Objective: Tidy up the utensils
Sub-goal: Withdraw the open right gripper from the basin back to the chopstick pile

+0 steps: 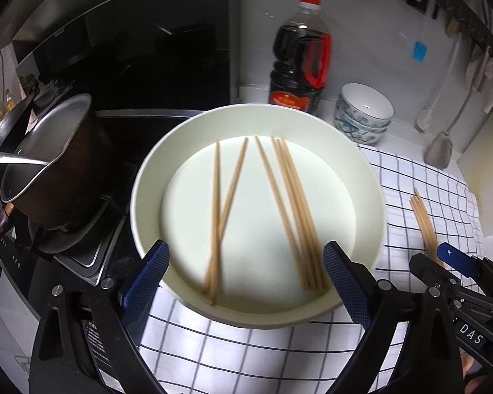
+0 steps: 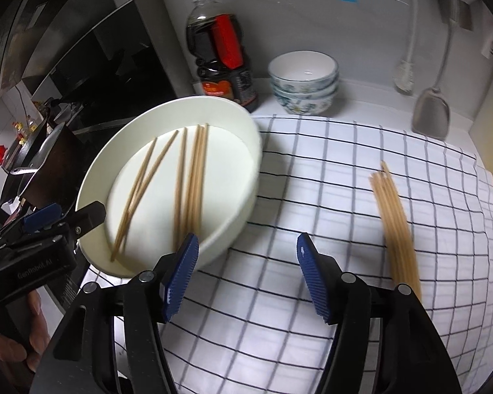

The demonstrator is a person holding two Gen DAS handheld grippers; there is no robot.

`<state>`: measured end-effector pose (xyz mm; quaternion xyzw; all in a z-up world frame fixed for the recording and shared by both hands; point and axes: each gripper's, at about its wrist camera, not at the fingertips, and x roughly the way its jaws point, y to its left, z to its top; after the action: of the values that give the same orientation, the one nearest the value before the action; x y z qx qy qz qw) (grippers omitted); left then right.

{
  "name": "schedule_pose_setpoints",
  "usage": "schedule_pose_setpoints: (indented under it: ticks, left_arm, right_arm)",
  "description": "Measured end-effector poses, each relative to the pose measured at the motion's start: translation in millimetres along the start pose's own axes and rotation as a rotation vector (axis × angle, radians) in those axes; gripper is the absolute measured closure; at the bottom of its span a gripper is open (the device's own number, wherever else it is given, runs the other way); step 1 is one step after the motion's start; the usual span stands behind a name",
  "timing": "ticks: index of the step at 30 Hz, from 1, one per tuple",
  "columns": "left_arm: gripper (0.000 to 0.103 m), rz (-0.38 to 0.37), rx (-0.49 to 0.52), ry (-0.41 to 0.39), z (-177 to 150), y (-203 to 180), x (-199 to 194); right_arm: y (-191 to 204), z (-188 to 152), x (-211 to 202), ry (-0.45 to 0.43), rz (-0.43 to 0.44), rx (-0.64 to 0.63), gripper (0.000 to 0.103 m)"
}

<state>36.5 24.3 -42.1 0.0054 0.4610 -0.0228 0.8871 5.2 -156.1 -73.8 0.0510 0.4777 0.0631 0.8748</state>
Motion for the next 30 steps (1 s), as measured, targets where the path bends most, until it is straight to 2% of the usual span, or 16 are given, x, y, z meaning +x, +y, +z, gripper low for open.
schedule_pose_setpoints:
  ticks: [30]
  left_arm:
    - [0.010, -0.168, 0.159, 0.062, -28.5, -160.5, 14.5]
  right_arm:
    - [-166.2, -61.9, -42.8, -0.009, -0.191, 0.183, 0.041]
